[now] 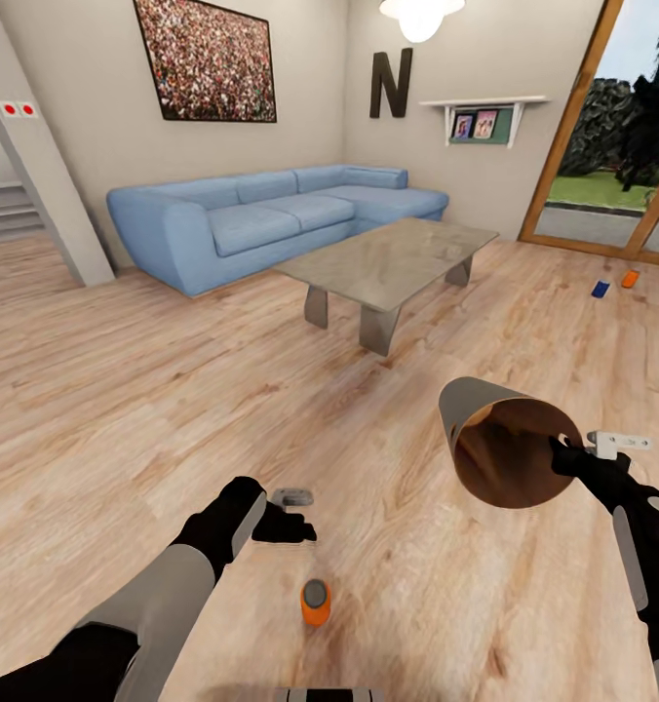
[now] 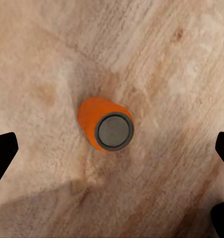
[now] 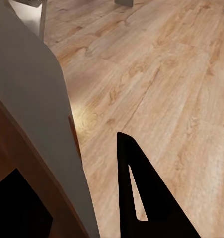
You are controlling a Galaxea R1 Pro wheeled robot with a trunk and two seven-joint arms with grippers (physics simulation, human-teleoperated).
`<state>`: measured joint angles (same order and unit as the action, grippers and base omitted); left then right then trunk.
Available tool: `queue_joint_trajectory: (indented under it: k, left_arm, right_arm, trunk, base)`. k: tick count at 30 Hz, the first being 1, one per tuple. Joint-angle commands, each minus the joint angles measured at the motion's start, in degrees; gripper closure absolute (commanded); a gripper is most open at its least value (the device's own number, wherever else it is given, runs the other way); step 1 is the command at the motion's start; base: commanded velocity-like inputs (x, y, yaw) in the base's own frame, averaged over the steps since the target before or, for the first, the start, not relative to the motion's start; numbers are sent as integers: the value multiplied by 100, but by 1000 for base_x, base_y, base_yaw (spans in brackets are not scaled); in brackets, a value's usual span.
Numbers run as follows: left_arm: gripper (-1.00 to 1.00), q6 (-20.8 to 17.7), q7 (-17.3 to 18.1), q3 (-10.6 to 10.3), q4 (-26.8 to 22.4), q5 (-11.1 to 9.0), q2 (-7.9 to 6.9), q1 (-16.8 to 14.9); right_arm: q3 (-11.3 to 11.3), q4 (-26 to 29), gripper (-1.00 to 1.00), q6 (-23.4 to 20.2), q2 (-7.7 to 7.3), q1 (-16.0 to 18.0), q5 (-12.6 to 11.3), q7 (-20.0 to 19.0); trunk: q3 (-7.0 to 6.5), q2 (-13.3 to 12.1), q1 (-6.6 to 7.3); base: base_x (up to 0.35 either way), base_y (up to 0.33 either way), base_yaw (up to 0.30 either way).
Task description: Put the three can of soda from the living room inside the tash can in the kitchen.
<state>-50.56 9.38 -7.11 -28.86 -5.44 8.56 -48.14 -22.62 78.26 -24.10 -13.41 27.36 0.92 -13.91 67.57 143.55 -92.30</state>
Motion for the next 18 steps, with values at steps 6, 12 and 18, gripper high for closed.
queue_joint_trajectory:
  k: [6,12,18]
  left_arm:
    - [-100,-21,-21,-27,-6,-54,4,1]
    - [-100,-16,-23,-27,-6,-54,5,2]
    - [-100,-15,-29,-30,-8,-54,5,1]
  right_arm:
    - [-16,14,100,-33,-3,7,-31,-34]
    - [-14,18,100,-30,-4,7,-30,-41]
    - [-16,22,100,-32,-4,7,-30,-37]
  trunk:
    - [28,2,-1]
    - [37,2,-1]
    - [49,2,-1]
  base:
    - [321,-4,0]
    - [177,-25,0]
    - [38,-6,0]
